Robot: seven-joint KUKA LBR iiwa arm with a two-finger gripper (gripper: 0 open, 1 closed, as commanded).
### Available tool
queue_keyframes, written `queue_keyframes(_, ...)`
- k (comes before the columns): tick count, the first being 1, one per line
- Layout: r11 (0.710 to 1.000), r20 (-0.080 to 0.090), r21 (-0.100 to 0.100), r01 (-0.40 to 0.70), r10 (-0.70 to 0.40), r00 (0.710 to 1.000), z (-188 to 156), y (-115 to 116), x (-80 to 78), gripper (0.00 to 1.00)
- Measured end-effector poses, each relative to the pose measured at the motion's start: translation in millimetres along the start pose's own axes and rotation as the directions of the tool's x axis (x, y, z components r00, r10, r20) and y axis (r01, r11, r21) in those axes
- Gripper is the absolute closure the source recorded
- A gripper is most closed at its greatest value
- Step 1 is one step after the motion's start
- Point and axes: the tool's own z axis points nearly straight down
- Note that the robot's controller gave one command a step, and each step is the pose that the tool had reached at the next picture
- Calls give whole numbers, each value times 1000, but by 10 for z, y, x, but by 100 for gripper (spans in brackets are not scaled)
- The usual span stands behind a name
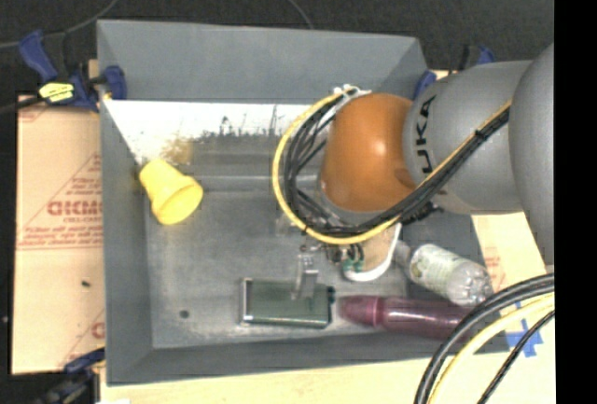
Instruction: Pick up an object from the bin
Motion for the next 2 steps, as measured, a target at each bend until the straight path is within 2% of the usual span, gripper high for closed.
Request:
queue_keyframes(1, 1000, -7, -1, -2, 2, 1000, 603, -2, 290, 0)
queue_keyframes(2, 998, 6, 1, 60, -60, 998, 96, 27, 384, 0)
